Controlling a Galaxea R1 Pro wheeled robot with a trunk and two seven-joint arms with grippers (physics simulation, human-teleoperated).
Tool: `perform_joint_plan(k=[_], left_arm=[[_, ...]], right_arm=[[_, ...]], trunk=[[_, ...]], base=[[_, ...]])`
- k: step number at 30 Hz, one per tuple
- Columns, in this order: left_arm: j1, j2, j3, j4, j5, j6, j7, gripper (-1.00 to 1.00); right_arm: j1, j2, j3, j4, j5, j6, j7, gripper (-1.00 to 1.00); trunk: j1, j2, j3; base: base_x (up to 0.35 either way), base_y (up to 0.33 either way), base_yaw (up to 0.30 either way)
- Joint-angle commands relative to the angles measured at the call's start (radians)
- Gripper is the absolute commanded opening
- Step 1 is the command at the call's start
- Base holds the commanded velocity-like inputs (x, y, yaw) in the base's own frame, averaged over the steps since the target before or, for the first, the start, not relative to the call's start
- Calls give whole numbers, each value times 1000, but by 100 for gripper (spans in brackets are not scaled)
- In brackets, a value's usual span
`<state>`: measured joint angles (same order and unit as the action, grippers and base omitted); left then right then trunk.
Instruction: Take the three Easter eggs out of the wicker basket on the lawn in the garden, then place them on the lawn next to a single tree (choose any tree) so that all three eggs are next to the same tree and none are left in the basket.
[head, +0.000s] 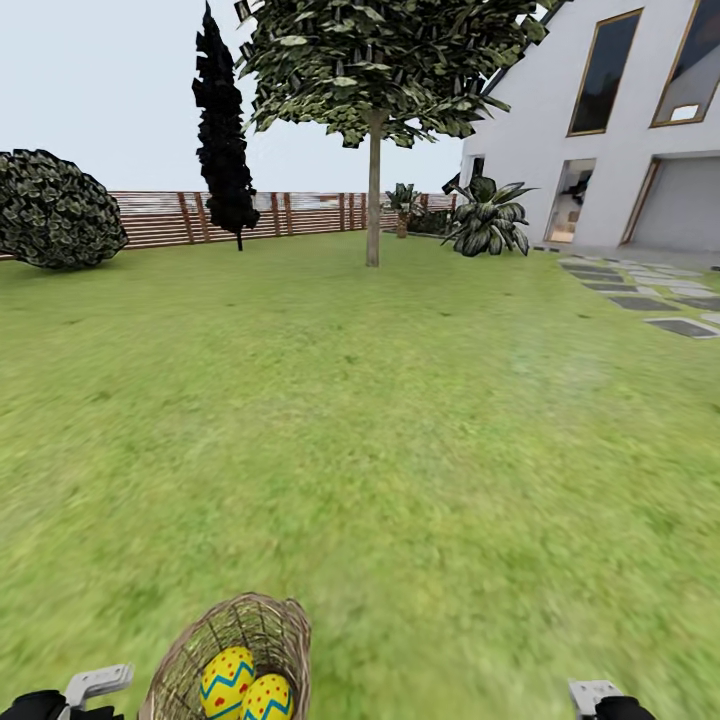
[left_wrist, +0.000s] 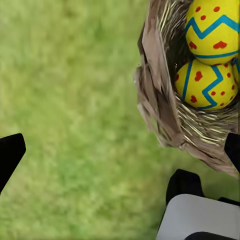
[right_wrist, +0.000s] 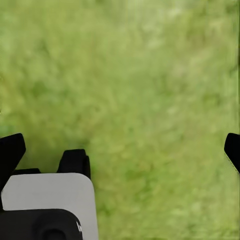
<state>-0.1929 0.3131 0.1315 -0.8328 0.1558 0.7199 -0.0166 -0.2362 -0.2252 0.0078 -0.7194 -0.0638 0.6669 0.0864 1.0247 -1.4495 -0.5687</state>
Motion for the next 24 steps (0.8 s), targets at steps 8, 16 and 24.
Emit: perform_joint_plan(k=[8,16,24], left_arm=[[0,-1,2,-2,4,4,-1,100],[0,-2,2,-1,6,3,-2,100],[0,-2,2,0,7,4,-2,100]], right_arm=[[0,-2,0,6,-5,-1,1,100],[0,-2,0,6,-5,-1,1,100],[0,-2,0,6,-5,-1,1,100]], trunk=[[0,-1,-1],[4,-8,-4],[35,-64,-29]], base=[[193,0,0],[8,0,0],[0,0,0]])
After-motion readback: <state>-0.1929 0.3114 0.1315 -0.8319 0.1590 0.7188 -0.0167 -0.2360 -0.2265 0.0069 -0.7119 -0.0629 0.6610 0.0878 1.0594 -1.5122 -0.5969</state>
